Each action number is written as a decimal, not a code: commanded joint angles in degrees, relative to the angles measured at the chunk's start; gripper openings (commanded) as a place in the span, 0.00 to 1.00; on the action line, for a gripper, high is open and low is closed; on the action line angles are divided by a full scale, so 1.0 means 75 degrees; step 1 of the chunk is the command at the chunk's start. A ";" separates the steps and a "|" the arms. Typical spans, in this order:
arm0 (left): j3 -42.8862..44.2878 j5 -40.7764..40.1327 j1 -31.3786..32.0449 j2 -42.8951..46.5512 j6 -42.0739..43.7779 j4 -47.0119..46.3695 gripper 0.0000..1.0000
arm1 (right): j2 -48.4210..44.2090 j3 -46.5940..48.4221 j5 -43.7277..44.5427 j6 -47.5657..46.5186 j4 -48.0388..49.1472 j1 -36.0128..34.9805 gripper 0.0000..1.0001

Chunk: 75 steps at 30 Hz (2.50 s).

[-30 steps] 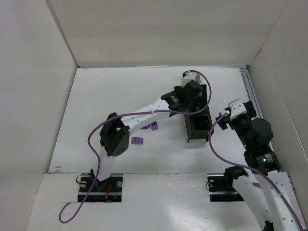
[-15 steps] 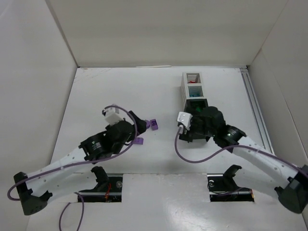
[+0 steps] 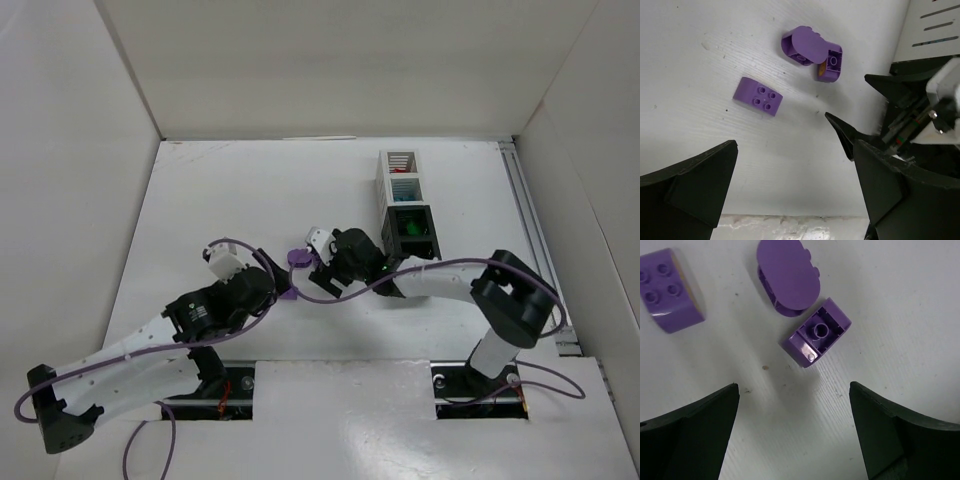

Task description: Sort the legos into containers by color

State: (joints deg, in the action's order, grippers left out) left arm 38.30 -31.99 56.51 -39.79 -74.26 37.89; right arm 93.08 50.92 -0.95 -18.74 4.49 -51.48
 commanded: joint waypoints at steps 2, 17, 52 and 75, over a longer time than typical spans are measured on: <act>0.0412 -0.0141 0.0012 -0.0366 0.0045 0.0327 0.99 | 0.0725 0.0546 0.1157 0.1315 0.1170 -0.0073 0.95; 0.0412 -0.0364 0.0012 0.0196 0.0116 0.0397 0.99 | 0.1864 0.0947 0.1381 0.2183 0.1628 -0.0073 0.52; 0.1243 0.0631 -0.0912 -0.3131 0.0783 -0.1418 0.99 | -0.6528 -0.1410 0.1568 -0.1391 -0.3540 0.1977 0.31; 0.2497 0.1253 -0.1886 -0.6307 0.1089 -0.2275 0.99 | -0.6809 -0.1117 0.1498 -0.1603 -0.4115 0.2118 0.86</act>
State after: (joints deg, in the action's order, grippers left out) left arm 53.49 -22.50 42.94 -86.39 -65.89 21.91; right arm 43.20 40.34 10.68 -30.63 -26.72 -35.97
